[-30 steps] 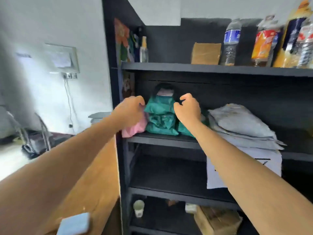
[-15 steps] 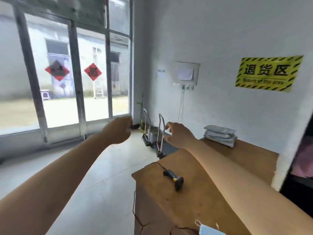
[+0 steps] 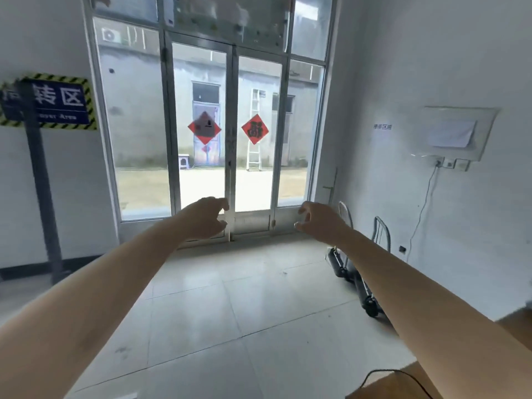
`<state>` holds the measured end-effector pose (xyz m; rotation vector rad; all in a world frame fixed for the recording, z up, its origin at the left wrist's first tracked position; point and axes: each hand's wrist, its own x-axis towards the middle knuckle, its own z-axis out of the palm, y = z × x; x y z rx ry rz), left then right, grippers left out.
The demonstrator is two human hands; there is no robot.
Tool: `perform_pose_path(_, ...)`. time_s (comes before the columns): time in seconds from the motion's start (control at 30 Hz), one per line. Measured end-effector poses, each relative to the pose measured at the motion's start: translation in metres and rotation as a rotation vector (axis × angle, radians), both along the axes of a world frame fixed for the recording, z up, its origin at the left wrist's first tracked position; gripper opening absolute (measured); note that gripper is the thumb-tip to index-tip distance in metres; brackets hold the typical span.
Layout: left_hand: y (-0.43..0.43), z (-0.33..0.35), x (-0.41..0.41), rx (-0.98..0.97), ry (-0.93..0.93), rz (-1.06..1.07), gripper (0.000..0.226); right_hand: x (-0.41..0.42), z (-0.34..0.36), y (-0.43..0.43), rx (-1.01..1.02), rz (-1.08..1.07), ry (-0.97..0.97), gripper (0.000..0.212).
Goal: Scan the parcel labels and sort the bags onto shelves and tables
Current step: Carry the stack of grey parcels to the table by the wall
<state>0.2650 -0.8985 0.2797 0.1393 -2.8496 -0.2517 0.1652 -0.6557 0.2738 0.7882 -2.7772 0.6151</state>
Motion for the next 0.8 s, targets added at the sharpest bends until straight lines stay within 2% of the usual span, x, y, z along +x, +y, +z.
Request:
perform_pose_path(0.2, -0.097, -0.023, -0.120, -0.009, -0.078, -0.035, 0.043, -0.108, -0.026, -0.098, 0.068, 0.041, -0.039, 0.040)
perform_pose_path(0.4, -0.113, -0.024, -0.265, 0.032, -0.130, -0.252, 0.041, -0.211, -0.022, -0.128, 0.091, -0.088, -0.095, 0.040)
perform_pose_path(0.53, -0.082, -0.016, -0.361, 0.073, -0.131, -0.377, 0.038, -0.266, -0.021, -0.091, 0.104, -0.228, -0.120, 0.035)
perform_pose_path(0.8, 0.087, -0.031, -0.541, 0.067, -0.107, -0.708, 0.038, -0.369, -0.043, 0.078, 0.006, -0.614, -0.182, 0.037)
